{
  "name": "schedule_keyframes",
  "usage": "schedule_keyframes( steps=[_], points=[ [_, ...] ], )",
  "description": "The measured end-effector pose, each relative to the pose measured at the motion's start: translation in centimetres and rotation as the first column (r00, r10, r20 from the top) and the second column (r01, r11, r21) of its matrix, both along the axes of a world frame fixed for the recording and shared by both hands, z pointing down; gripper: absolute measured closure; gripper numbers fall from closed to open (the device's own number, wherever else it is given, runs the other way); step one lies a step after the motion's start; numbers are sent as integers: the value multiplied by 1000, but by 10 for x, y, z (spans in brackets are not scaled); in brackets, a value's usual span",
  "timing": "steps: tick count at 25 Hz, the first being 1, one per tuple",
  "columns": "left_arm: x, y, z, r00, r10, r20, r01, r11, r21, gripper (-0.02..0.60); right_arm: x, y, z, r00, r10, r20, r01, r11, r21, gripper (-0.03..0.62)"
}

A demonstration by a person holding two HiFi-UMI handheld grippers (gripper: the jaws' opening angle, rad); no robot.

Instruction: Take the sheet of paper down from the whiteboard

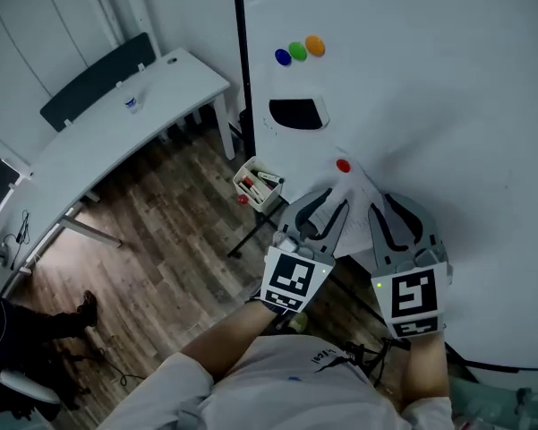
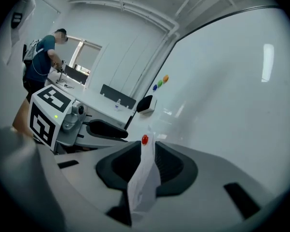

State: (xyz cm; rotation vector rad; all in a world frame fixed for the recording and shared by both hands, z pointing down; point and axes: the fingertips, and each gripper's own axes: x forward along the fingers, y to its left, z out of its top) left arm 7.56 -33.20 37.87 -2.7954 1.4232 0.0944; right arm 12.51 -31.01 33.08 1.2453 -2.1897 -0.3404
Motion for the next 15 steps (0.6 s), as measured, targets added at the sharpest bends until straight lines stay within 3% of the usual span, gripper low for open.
schedule_keyframes(
  steps=[3,9,15],
  points=[
    [3,-21,3,1000,8,12,-9,1000,10,439,0,-15,6,996,45,-73,-47,999,-17,505],
    [9,-49,5,999,21,35,-22,999,47,436,-3,-31,27,982,104,-158,-117,991,-71,493],
    [15,-63,11,999,31,35,-33,998,52,436,0,-44,33,954,169,-248,-187,981,-54,493]
  ],
)
